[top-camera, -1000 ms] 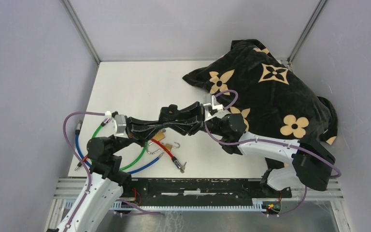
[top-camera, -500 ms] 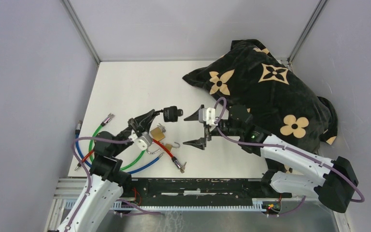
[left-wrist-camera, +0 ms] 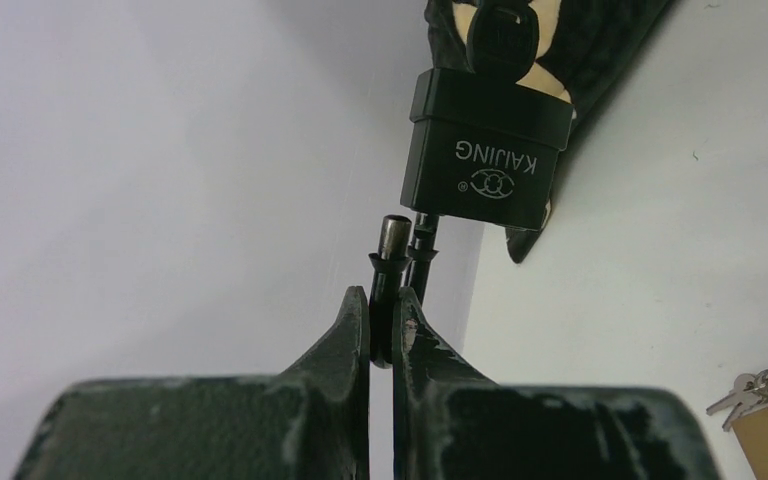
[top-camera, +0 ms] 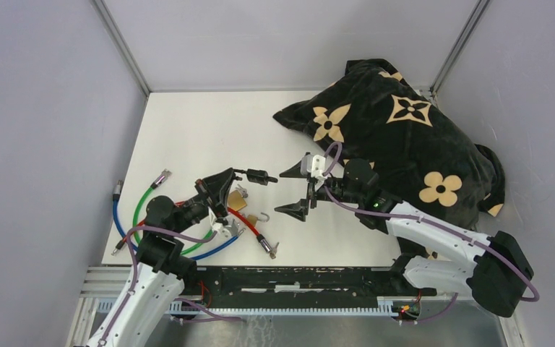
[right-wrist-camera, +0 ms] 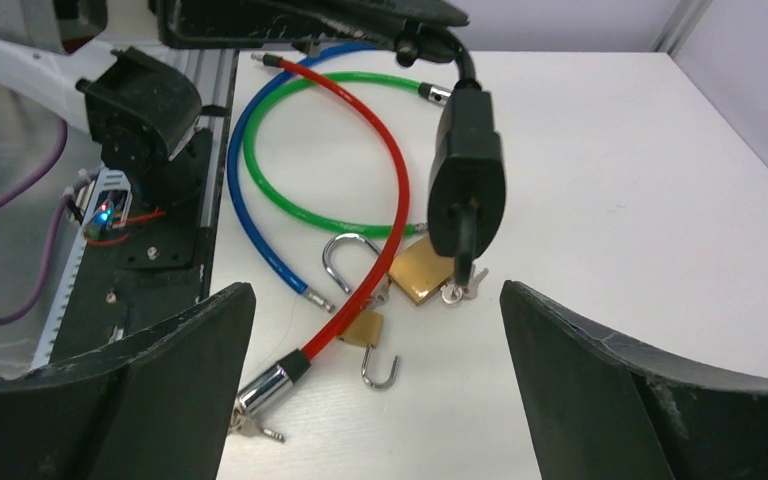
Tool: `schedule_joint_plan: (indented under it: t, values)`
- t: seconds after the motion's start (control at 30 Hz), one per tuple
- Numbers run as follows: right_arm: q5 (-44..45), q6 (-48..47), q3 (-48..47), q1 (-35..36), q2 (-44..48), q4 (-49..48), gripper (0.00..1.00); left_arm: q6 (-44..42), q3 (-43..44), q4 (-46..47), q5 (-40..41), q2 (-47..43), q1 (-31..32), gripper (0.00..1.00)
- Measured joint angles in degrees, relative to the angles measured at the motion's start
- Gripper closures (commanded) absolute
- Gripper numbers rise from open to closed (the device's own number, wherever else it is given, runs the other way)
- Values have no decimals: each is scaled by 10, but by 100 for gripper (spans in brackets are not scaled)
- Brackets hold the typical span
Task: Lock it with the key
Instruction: Adjust the lock, then lock the lock.
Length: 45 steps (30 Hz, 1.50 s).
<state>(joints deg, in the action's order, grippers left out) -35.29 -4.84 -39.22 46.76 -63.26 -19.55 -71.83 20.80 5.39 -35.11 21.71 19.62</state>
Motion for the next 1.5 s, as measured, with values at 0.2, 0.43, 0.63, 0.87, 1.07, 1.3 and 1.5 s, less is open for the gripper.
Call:
schedule_joint_plan:
  t: [0.2, 0.43, 0.63, 0.87, 1.07, 1.3, 1.5]
  values:
    - [3, 64, -1, 4, -62, -119, 2, 0, 10, -36, -25, -11, 0, 98]
    - [26, 108, -9, 37, -134, -210, 18, 0, 14, -50, -30, -10, 0, 98]
    - [50, 128, -21, 45, -169, -252, 37, 0, 15, -56, -31, -10, 0, 98]
    - [63, 131, -42, 50, -200, -261, 49, 7, 18, -58, -36, -11, 0, 98]
    - [75, 125, -44, 50, -202, -253, 100, 10, 19, -58, -40, -14, 0, 98]
    - [76, 123, -52, 46, -197, -227, 100, 32, 19, -64, -43, -18, 0, 50]
    - [50, 142, -26, 0, -153, -192, 100, 68, 45, -101, -93, -46, 0, 24]
